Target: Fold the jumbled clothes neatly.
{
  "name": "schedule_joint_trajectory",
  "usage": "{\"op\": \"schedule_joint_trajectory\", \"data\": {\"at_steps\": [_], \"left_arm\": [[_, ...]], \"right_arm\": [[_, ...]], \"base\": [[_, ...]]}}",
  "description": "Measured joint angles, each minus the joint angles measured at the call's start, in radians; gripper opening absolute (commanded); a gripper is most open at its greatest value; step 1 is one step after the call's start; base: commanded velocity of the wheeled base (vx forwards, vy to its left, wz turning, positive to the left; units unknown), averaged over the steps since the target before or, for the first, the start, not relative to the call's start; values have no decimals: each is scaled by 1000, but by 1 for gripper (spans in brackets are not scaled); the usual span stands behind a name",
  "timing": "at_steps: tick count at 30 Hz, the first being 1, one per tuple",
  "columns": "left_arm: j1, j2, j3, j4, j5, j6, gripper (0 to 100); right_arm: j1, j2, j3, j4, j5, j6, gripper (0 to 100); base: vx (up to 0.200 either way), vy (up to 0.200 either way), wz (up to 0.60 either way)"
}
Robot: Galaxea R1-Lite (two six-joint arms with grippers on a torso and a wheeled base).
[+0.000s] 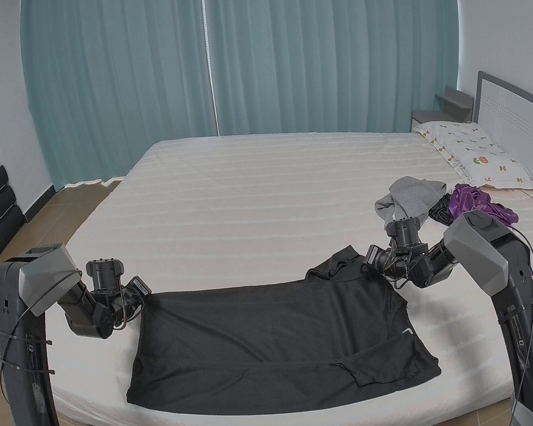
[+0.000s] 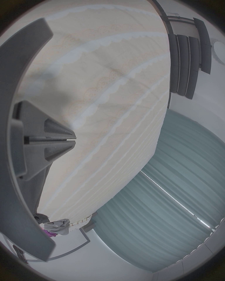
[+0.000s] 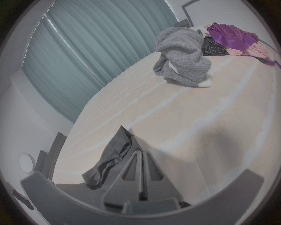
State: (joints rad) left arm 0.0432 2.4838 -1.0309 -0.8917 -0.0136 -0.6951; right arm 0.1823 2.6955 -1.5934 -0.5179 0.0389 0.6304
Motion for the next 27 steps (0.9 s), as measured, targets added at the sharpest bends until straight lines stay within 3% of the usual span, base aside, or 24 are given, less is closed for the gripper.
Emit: {"op": "schedule_joint_trajectory", "data": {"at_steps": [9,20,27], "left_arm": [[8,-35,14,-3,12,18,0],[22,-91,53,-3,13,65,0],[17,-103,64,-10,14,69,0]], "right_arm": [[-23,-98,104,-53,4,57,0],[-46,-183,284,-277,-1,71,0],[-51,-227,352,-313,-2,70,0]], "base": [[0,0,0],[0,0,0],[0,0,0]]}}
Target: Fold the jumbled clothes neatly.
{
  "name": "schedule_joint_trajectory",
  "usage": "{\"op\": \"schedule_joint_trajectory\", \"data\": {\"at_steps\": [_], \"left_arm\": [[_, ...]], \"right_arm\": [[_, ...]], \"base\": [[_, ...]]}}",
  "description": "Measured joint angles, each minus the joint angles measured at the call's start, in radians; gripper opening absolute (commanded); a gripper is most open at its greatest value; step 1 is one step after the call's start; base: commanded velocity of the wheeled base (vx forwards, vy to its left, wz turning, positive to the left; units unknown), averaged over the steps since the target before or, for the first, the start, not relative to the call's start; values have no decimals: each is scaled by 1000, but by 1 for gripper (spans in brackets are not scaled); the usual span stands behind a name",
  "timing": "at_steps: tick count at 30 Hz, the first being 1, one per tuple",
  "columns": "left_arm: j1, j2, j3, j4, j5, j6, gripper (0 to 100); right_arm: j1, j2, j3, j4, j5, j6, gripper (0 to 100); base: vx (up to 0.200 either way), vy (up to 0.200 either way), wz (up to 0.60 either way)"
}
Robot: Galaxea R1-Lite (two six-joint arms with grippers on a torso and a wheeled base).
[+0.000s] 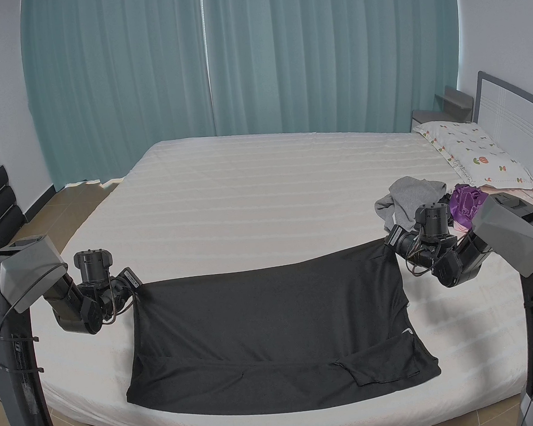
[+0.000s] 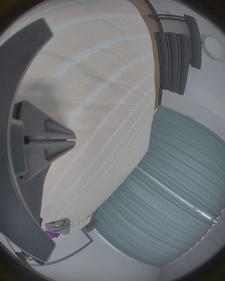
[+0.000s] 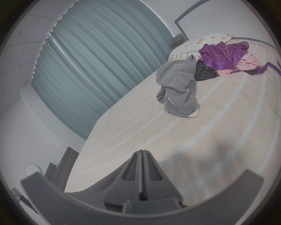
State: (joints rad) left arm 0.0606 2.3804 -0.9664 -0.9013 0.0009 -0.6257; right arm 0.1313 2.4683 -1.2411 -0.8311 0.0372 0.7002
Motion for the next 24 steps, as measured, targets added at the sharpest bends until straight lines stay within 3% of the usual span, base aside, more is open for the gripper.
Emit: {"op": "schedule_joint_trajectory", "data": {"at_steps": [12,18,24], "left_arm": [[-7,-11,19,3,1,14,0],[-18,-41,73,4,0,111,0],[-46,-60,77,9,2,137,0]], "right_arm": [[-1,-33,88,0,15,-12,0],[-5,-70,153,4,37,-22,0],[-11,-107,219,-6,41,-20,0]], "base": [[0,0,0],[0,0,0],[0,0,0]]}}
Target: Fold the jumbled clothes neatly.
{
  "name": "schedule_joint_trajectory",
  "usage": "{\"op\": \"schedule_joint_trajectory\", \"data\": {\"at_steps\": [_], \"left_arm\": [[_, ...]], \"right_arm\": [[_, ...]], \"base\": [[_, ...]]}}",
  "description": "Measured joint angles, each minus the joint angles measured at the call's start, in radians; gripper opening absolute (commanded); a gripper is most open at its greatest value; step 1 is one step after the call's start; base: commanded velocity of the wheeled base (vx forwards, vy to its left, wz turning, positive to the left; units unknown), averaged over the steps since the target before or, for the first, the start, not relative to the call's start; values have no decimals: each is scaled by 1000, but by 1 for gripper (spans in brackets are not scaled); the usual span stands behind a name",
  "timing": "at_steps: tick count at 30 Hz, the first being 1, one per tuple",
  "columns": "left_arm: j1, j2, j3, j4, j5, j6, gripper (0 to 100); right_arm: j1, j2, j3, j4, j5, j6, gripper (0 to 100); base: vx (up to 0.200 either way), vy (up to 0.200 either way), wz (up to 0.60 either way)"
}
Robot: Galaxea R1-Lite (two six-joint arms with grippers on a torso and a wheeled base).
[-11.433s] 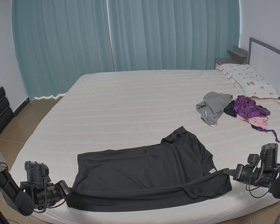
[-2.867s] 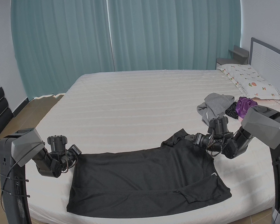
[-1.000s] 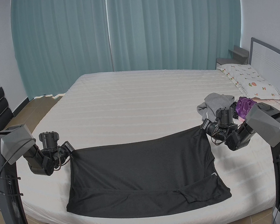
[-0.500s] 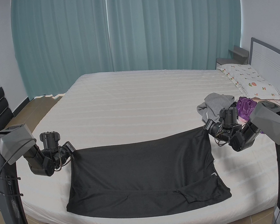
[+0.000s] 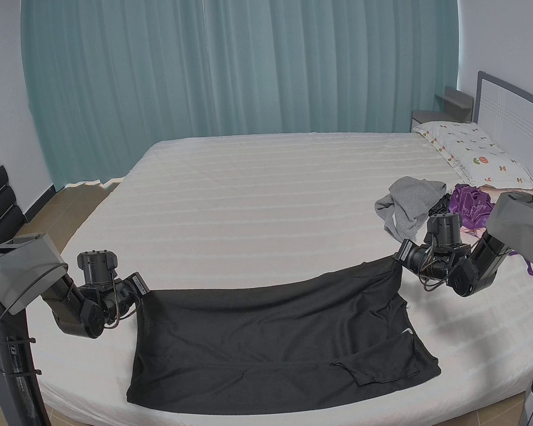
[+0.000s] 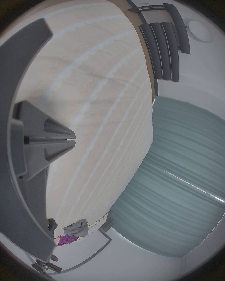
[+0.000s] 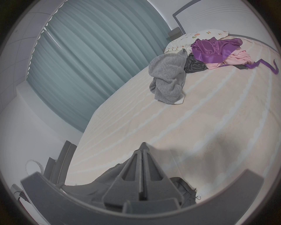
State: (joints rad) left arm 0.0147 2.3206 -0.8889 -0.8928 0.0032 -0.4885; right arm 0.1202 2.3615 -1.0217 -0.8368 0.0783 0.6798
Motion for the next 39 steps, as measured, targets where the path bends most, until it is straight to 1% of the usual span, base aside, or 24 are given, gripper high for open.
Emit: {"op": "schedule_joint_trajectory", "data": {"at_steps": [4,10,17,21,28,39], "left_arm": [[-5,-18,-7,-1,5,7,0],[0,-30,-25,-9,63,7,0],[1,-28,-10,-5,68,2,0],[-7,-28,30,-9,67,4,0],[-12,-40,108,-14,65,11,0],[-13,-108,276,-15,34,64,0]], "right_arm": [[-8,-18,11,-8,0,8,0],[-10,-14,-4,-79,-7,6,0],[-8,9,-11,-75,1,1,0],[-10,9,6,-59,13,0,0],[-16,-25,109,-53,54,-3,0],[-32,-125,339,-64,110,-18,0]], "base": [[0,0,0],[0,0,0],[0,0,0],[0,0,0],[0,0,0],[0,0,0]]}}
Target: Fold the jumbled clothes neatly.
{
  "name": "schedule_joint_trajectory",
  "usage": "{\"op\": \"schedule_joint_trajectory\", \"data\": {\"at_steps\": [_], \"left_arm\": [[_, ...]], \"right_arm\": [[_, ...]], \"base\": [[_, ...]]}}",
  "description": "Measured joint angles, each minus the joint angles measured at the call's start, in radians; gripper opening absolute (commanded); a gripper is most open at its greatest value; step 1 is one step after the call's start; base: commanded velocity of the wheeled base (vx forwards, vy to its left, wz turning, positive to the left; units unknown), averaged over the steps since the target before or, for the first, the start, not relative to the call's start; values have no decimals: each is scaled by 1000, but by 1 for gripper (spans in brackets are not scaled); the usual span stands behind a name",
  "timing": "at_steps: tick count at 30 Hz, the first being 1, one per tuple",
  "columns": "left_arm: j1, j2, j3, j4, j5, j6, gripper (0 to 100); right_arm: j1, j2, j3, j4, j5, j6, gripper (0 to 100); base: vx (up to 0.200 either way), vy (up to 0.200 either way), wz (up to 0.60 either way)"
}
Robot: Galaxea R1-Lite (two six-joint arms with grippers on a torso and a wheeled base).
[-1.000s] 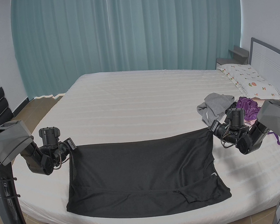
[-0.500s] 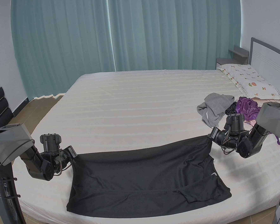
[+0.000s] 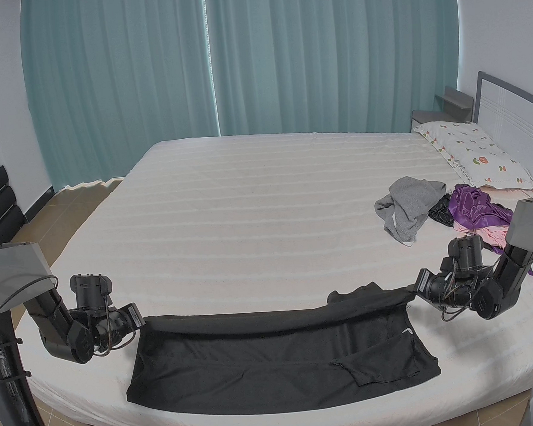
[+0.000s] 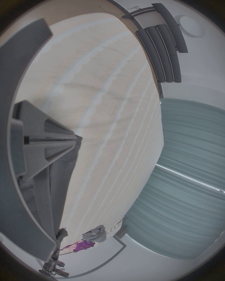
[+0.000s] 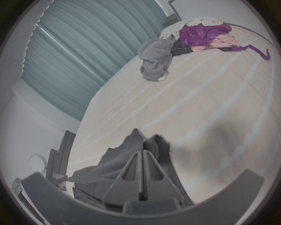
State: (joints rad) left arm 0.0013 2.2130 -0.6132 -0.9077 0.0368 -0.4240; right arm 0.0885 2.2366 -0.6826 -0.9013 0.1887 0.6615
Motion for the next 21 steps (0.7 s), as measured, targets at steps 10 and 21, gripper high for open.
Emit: {"op": "schedule_joint_trajectory", "data": {"at_steps": [10,21], "left_arm": [[-5,-16,144,-46,-9,10,0],[-29,70,199,-143,-10,0,100]], "right_arm": [[-6,-15,153,-31,21,-67,0],[26,21,178,-20,19,-72,100]], "base": [[0,0,0],[0,0,0]]}}
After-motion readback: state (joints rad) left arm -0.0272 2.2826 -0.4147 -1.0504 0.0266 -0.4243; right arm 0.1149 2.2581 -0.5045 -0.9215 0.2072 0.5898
